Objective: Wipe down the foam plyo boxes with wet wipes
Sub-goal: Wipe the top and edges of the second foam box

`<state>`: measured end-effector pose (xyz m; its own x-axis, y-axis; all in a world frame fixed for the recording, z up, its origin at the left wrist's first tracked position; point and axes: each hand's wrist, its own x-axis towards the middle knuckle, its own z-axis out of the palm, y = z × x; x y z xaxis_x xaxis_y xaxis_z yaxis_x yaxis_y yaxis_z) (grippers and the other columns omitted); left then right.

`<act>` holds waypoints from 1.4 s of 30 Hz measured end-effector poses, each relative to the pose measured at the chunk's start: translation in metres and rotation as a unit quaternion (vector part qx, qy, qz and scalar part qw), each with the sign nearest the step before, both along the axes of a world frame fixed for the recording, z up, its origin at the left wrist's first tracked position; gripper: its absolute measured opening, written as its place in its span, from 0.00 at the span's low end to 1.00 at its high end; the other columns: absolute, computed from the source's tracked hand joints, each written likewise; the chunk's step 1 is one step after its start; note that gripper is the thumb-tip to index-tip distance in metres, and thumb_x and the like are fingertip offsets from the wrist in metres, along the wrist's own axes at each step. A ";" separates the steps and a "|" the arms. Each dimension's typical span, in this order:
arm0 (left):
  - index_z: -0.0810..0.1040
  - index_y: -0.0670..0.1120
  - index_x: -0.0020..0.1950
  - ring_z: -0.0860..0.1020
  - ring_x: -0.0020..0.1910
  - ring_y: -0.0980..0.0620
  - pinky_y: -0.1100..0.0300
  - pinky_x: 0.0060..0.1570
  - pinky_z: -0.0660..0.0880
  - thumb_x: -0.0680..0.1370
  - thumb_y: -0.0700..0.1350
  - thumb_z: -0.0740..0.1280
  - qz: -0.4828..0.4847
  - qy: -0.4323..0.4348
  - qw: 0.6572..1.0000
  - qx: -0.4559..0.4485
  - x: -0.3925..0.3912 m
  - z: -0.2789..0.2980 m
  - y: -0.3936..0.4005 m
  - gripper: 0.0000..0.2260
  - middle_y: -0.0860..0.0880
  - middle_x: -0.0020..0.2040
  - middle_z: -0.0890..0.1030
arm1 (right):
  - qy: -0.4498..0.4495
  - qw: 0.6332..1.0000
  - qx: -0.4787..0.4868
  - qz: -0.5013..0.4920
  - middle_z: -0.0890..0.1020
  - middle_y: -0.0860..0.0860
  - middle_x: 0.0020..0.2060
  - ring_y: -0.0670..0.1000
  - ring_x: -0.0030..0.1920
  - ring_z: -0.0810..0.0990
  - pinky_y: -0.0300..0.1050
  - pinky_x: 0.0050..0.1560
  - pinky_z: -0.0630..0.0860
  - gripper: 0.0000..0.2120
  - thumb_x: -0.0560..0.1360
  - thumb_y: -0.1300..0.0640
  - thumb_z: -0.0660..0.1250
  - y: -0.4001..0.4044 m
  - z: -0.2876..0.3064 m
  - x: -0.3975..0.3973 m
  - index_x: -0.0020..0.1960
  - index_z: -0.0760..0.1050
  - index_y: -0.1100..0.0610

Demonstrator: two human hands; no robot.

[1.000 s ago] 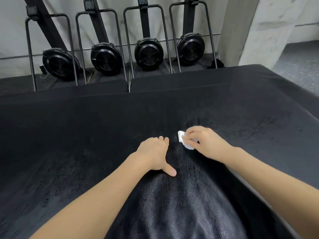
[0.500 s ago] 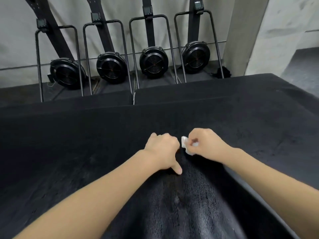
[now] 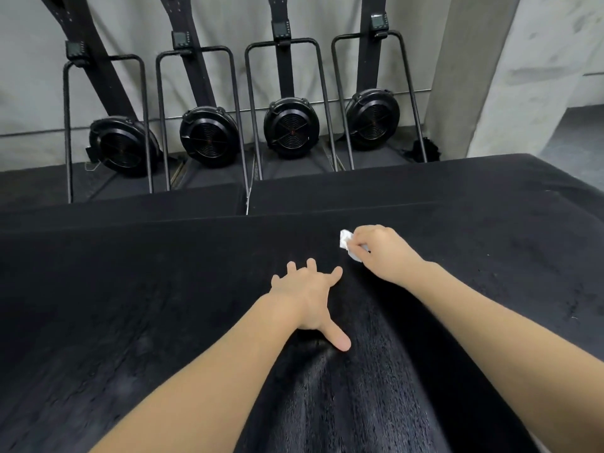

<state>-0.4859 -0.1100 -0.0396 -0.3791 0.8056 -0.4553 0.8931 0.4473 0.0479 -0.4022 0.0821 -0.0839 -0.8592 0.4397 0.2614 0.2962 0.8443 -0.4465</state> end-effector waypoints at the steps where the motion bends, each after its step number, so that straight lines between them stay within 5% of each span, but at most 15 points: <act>1: 0.41 0.60 0.82 0.48 0.79 0.32 0.32 0.72 0.60 0.60 0.70 0.78 -0.002 0.004 1.000 -0.004 0.000 0.000 0.001 0.63 0.41 0.82 0.47 | -0.011 1.000 -0.008 -0.014 0.72 0.49 0.34 0.54 0.34 0.72 0.57 0.38 0.75 0.19 0.80 0.54 0.61 0.009 0.003 -0.014 0.32 0.66 0.58; 10: 0.38 0.60 0.81 0.46 0.79 0.31 0.30 0.73 0.58 0.60 0.71 0.77 -0.006 0.015 1.000 -0.015 -0.003 -0.001 0.006 0.64 0.40 0.82 0.43 | -0.030 0.989 -0.095 -0.113 0.80 0.55 0.43 0.55 0.40 0.76 0.46 0.38 0.72 0.08 0.74 0.59 0.63 0.058 0.011 -0.089 0.38 0.77 0.59; 15: 0.38 0.60 0.81 0.45 0.79 0.29 0.29 0.73 0.57 0.60 0.70 0.78 -0.008 0.013 1.000 -0.019 -0.004 -0.001 0.006 0.64 0.40 0.82 0.43 | -0.047 0.991 -0.085 -0.091 0.79 0.49 0.38 0.52 0.40 0.77 0.43 0.34 0.69 0.09 0.73 0.58 0.68 0.040 0.016 -0.067 0.34 0.74 0.56; 19: 0.38 0.59 0.82 0.44 0.79 0.29 0.28 0.72 0.56 0.60 0.69 0.79 -0.003 0.012 1.000 -0.024 -0.003 0.001 0.008 0.64 0.39 0.82 0.43 | -0.070 0.995 -0.058 -0.037 0.80 0.49 0.37 0.51 0.39 0.79 0.49 0.38 0.76 0.07 0.66 0.57 0.72 0.009 0.017 -0.016 0.32 0.76 0.58; 26: 0.38 0.60 0.82 0.45 0.79 0.29 0.27 0.71 0.56 0.59 0.69 0.79 -0.003 0.013 1.000 -0.028 -0.001 0.002 0.010 0.65 0.39 0.82 0.44 | -0.007 0.996 -0.080 -0.041 0.81 0.48 0.40 0.53 0.43 0.80 0.49 0.44 0.78 0.15 0.74 0.43 0.63 0.030 0.004 -0.020 0.36 0.77 0.53; 34: 0.37 0.59 0.81 0.43 0.79 0.29 0.26 0.72 0.53 0.60 0.68 0.79 0.004 0.001 1.000 -0.027 -0.002 0.002 0.010 0.65 0.39 0.82 0.42 | -0.023 0.988 -0.073 -0.136 0.81 0.54 0.46 0.59 0.48 0.79 0.52 0.48 0.76 0.07 0.77 0.54 0.67 0.094 0.004 -0.066 0.43 0.80 0.56; 42: 0.37 0.60 0.81 0.43 0.79 0.29 0.26 0.72 0.53 0.59 0.68 0.80 0.006 0.003 1.000 -0.029 -0.003 -0.002 0.013 0.65 0.39 0.82 0.42 | -0.076 0.996 -0.006 -0.047 0.77 0.44 0.37 0.44 0.38 0.77 0.40 0.37 0.70 0.10 0.69 0.53 0.71 0.028 0.017 0.014 0.30 0.76 0.51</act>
